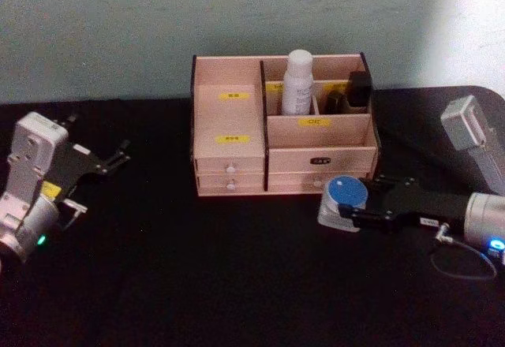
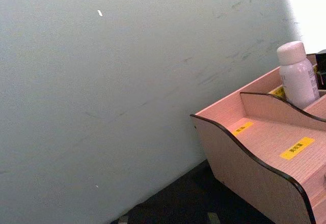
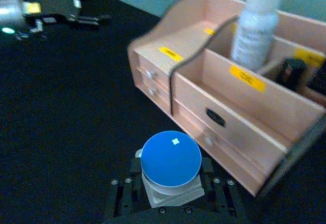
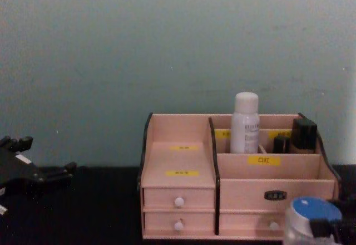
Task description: Pick up the facial cleanser and watermelon frost from the table and place them into the tiered storage box.
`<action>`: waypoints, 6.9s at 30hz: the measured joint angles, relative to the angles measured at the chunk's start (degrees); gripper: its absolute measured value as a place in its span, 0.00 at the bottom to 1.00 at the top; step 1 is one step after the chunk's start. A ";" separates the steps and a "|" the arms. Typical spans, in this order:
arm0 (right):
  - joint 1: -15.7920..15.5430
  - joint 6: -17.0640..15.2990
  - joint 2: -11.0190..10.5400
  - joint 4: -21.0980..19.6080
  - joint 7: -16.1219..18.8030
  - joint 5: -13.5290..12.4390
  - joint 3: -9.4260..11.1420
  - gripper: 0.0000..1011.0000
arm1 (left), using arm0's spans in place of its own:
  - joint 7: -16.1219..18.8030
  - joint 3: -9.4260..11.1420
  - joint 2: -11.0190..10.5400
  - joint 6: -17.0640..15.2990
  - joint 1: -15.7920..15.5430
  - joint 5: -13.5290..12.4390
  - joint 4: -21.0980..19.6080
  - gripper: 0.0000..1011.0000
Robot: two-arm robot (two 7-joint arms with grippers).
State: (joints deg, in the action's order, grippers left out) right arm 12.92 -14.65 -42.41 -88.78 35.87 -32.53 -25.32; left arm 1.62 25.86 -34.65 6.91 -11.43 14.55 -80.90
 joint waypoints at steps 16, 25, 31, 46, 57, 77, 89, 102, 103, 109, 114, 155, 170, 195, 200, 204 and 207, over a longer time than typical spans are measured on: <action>9.11 0.81 4.74 1.61 2.62 0.29 -5.65 0.69 | 0.00 0.00 0.00 0.00 0.00 0.00 0.00 0.99; 14.21 2.04 8.19 5.46 3.37 1.47 -8.33 0.69 | 0.00 0.00 0.00 0.00 0.00 0.00 0.01 0.99; 17.25 2.32 10.44 8.58 3.82 1.93 -9.77 0.69 | 0.00 0.00 0.00 0.00 0.00 0.00 0.00 0.99; 23.23 2.17 16.11 16.82 3.49 3.31 -12.34 0.69 | 0.00 0.00 0.00 0.00 0.00 0.00 0.00 0.99; 26.11 2.27 20.12 22.00 2.26 4.48 -12.97 0.69 | 0.00 0.00 0.00 0.00 0.00 0.00 0.00 0.99; 29.94 0.05 25.16 29.82 1.39 5.46 -12.69 0.69 | 0.00 0.00 0.00 0.00 0.00 0.00 0.00 0.99; 31.65 -0.09 27.36 33.83 1.59 5.79 -12.07 0.69 | 0.00 0.00 0.00 0.00 0.00 0.00 0.00 0.99; 32.60 -0.23 28.76 36.38 1.60 6.68 -11.75 0.69 | 0.00 0.00 0.00 0.00 0.00 0.00 0.00 0.99; 32.62 -0.29 28.82 36.47 1.61 6.70 -11.72 0.69 | 0.00 0.00 0.00 0.00 0.00 0.00 0.00 0.99; 32.84 -0.67 29.20 37.02 1.76 6.84 -11.53 0.69 | 0.00 0.00 0.00 0.00 0.00 0.00 0.00 0.99; 33.01 -0.62 29.59 37.72 1.80 6.94 -11.32 0.69 | 0.00 0.00 0.00 0.00 0.00 0.00 0.01 0.99; 32.99 -0.47 29.62 37.81 1.69 7.08 -11.29 0.99 | 0.00 0.00 0.00 0.00 0.00 0.00 0.00 0.99; 27.69 -0.01 25.21 25.84 -0.14 5.70 -8.74 0.99 | 0.00 0.00 0.00 0.00 0.00 0.00 0.00 0.99; 2.77 -4.09 3.87 -3.62 -15.07 -3.85 5.15 0.99 | 0.00 0.00 0.00 0.00 0.00 0.00 0.00 0.99; -1.91 -2.09 3.96 -6.29 -25.03 -0.04 9.18 0.99 | 0.00 0.00 0.00 0.00 0.00 0.00 0.00 0.99; -3.58 -1.44 4.88 -6.60 -32.74 5.36 9.69 0.99 | 0.00 0.00 0.00 0.00 0.00 0.00 0.00 0.99; -4.02 -1.75 6.00 -5.59 -36.74 8.32 9.64 0.99 | 0.00 0.00 0.00 0.00 0.00 0.00 0.00 0.99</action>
State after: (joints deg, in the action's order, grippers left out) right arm 8.90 -16.39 -36.41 -94.37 -0.87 -24.21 -15.68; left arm 1.62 25.86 -34.65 6.91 -11.43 14.55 -80.90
